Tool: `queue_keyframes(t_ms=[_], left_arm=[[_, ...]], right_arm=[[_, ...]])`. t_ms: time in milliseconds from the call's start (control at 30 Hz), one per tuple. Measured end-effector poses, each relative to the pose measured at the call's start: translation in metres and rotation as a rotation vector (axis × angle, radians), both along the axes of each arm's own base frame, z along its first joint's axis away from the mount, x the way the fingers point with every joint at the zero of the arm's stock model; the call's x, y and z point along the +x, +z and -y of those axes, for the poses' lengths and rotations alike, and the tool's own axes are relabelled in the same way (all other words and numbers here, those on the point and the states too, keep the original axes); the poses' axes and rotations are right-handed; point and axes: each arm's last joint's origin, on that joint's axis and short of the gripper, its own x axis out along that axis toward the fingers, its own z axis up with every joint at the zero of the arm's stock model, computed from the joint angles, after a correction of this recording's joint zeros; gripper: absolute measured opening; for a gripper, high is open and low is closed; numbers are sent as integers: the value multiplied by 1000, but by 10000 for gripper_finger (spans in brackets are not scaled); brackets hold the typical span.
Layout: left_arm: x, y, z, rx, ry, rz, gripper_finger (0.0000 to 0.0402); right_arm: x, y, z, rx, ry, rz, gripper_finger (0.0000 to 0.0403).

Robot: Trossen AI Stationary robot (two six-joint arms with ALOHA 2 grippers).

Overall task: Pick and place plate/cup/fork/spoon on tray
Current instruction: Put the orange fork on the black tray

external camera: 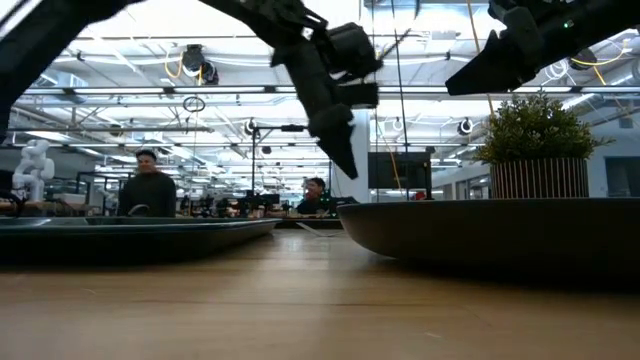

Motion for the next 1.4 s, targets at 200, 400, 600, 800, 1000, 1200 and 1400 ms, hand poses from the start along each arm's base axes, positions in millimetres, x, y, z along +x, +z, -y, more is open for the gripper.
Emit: queue_keyframes(t_ms=[200,400,600,800,1000,1200,1400], left_arm=[[18,-1,-12,6,-38,-52,239],[20,-14,-16,-69,-60,-121,239],[21,-14,-10,-88,-92,-115,239],[27,-29,-2,-115,-119,-133,239],[32,-39,-7,-75,-105,-131,239],[27,-51,-19,-102,-79,-178,239],[27,-56,-19,-161,-79,-179,239]], right_arm=[[0,0,0,-6,1,-3,212],[0,0,0,-10,1,-5,212],[0,0,1,-22,3,-12,212],[1,1,1,-19,2,5,212],[1,3,0,-15,15,25,212],[2,3,0,-11,27,26,212],[2,3,0,-11,26,23,212]])
